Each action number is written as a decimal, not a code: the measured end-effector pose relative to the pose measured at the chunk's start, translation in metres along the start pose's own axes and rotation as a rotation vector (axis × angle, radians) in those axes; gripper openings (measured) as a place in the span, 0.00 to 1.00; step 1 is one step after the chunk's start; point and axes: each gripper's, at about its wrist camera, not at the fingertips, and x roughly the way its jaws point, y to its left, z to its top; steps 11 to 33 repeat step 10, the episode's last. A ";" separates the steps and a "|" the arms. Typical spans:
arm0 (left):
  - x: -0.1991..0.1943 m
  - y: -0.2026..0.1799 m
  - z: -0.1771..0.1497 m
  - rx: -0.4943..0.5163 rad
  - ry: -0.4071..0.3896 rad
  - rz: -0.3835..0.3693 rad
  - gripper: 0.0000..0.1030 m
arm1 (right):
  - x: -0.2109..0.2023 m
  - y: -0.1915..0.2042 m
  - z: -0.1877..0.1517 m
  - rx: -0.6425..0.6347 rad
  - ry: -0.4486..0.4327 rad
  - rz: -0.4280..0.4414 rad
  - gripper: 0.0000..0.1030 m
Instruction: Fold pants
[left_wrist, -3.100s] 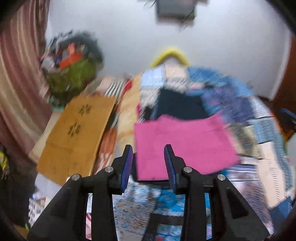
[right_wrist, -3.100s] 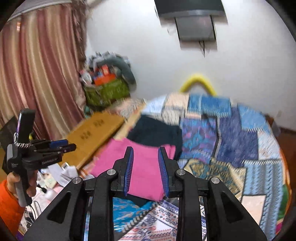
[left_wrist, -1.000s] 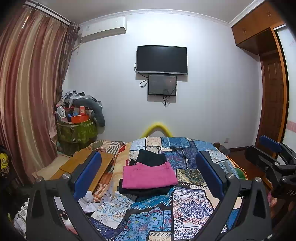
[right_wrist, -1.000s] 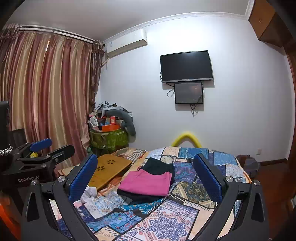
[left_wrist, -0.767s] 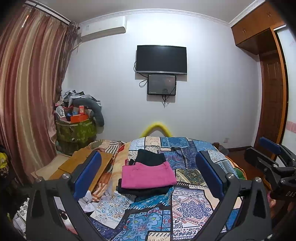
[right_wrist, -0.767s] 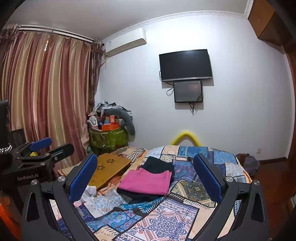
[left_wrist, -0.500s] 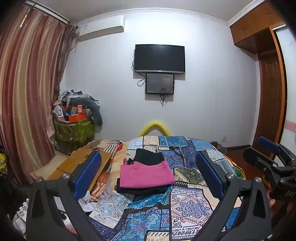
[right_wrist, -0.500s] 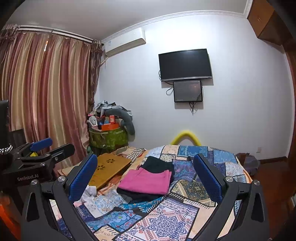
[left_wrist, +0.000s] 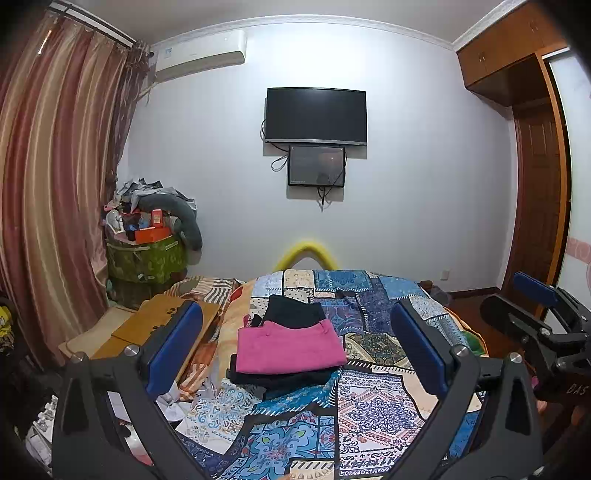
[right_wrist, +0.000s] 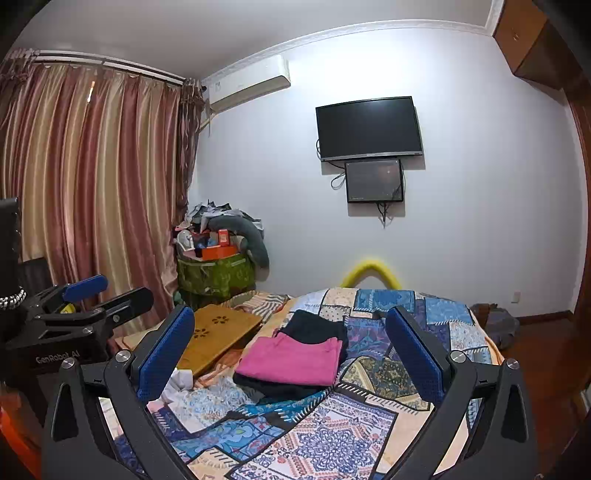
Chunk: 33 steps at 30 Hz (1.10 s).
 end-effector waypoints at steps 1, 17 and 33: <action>0.000 -0.001 0.000 0.003 0.000 -0.001 1.00 | 0.000 0.000 -0.001 0.000 0.001 0.000 1.00; 0.003 -0.005 -0.003 0.008 0.014 -0.015 1.00 | 0.003 -0.001 -0.002 0.004 0.011 -0.002 1.00; 0.003 -0.005 -0.003 0.008 0.014 -0.015 1.00 | 0.003 -0.001 -0.002 0.004 0.011 -0.002 1.00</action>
